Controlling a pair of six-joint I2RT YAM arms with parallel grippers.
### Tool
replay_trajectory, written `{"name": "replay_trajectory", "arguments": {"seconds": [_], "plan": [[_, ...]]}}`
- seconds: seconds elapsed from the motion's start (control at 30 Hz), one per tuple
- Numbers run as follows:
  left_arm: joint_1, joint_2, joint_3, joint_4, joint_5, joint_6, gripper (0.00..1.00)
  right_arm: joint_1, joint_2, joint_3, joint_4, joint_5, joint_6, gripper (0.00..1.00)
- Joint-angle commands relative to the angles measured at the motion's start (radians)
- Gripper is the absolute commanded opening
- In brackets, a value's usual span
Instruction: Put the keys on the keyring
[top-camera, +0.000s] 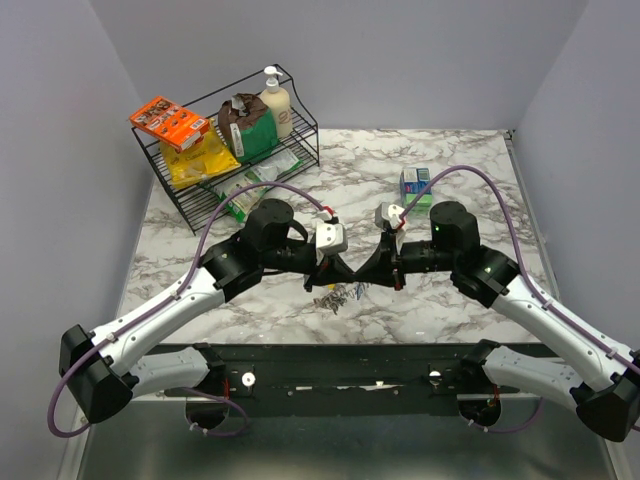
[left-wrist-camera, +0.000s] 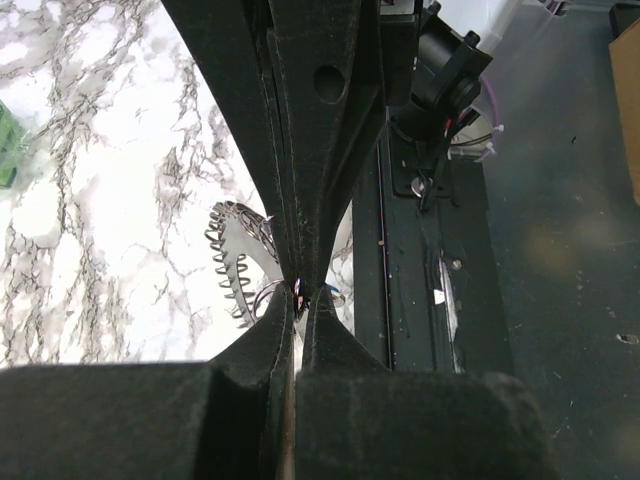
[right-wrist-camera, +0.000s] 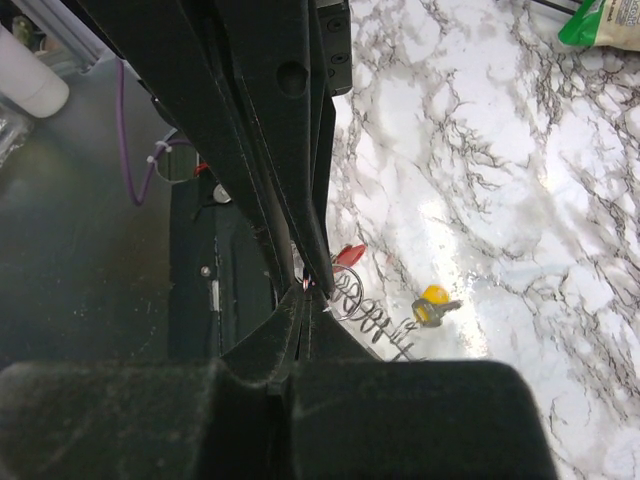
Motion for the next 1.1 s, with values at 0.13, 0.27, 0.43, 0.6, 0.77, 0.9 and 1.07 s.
{"name": "replay_trajectory", "arguments": {"seconds": [0.13, 0.27, 0.43, 0.6, 0.77, 0.9, 1.07], "plan": [[-0.004, -0.001, 0.018, -0.084, 0.013, 0.089, 0.0, 0.002, -0.036, 0.008, 0.038, 0.021, -0.007, 0.0], [-0.004, -0.007, 0.028, -0.136, 0.002, 0.138, 0.0, 0.001, -0.03, 0.019, 0.024, 0.0, -0.018, 0.0], [-0.004, 0.001, 0.058, -0.207, -0.006, 0.198, 0.03, 0.002, -0.022, 0.024, 0.013, -0.023, -0.026, 0.0], [-0.004, 0.016, 0.072, -0.219, 0.003, 0.218, 0.13, 0.002, -0.021, 0.028, 0.01, -0.04, -0.026, 0.0], [-0.004, 0.027, 0.084, -0.224, -0.003, 0.235, 0.11, 0.002, -0.018, 0.033, 0.004, -0.052, -0.027, 0.0], [-0.004, 0.03, 0.081, -0.199, 0.002, 0.22, 0.04, 0.002, -0.012, 0.036, 0.003, -0.06, -0.026, 0.0], [-0.004, 0.031, 0.052, -0.108, 0.031, 0.149, 0.0, 0.002, -0.002, 0.041, -0.002, -0.057, -0.026, 0.01]]}}
